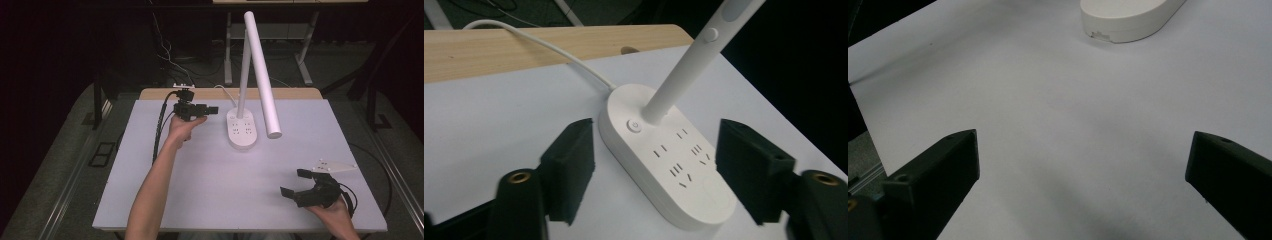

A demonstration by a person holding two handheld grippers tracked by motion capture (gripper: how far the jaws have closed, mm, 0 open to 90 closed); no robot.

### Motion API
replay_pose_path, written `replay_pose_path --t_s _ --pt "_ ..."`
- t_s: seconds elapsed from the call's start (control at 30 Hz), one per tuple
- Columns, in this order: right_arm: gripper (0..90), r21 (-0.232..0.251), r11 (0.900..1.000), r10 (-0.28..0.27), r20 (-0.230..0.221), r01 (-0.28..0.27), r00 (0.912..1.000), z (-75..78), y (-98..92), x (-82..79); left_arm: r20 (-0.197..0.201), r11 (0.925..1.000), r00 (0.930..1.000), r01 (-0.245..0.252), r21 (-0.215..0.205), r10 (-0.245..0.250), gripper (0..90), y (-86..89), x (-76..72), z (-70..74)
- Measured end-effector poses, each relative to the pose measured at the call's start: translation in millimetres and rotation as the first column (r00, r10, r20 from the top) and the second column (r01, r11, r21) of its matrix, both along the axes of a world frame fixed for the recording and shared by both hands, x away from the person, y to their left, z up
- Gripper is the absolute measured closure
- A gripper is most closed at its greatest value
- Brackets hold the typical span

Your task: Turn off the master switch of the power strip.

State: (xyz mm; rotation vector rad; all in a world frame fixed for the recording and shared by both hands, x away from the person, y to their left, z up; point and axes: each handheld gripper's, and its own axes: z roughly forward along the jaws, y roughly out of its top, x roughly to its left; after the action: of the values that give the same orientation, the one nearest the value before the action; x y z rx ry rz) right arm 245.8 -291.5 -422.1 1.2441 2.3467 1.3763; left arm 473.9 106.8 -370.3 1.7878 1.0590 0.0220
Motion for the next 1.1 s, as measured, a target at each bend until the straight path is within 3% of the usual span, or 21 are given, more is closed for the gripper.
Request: replay_pose_path --t_s 0.17,0.3,0.37,0.7,1.1 --pt "0.1 -0.003 1.000 0.003 0.002 -0.003 1.0000 -0.2 0.2 0.2 0.007 0.9998 0.9998 0.018 0.007 -0.018 14.3 7.1 -10.6 6.2" --pt "0.1 -0.003 1.000 0.004 0.007 -0.004 1.0000 -0.2 0.6 0.0 0.008 0.9984 0.9995 0.031 0.047 -0.032 5.4 11.6 -19.9 8.1" --pt "0.1 -0.005 1.000 0.007 0.008 -0.007 0.9999 -0.3 0.7 0.1 0.007 0.9981 0.9991 0.042 0.045 -0.043 0.0 14.3 -24.7 7.8" --pt "0.1 -0.006 1.000 0.007 0.006 -0.006 1.0000 0.0 1.1 -0.6 0.042 0.9986 0.9979 0.047 0.024 -0.048 0.0 30.6 -56.0 7.5" --pt "0.1 -0.010 1.000 0.005 0.006 -0.005 1.0000 -0.2 1.2 -0.4 0.109 0.9975 0.9926 0.048 0.052 -0.053 0.0 48.7 -96.6 6.9"
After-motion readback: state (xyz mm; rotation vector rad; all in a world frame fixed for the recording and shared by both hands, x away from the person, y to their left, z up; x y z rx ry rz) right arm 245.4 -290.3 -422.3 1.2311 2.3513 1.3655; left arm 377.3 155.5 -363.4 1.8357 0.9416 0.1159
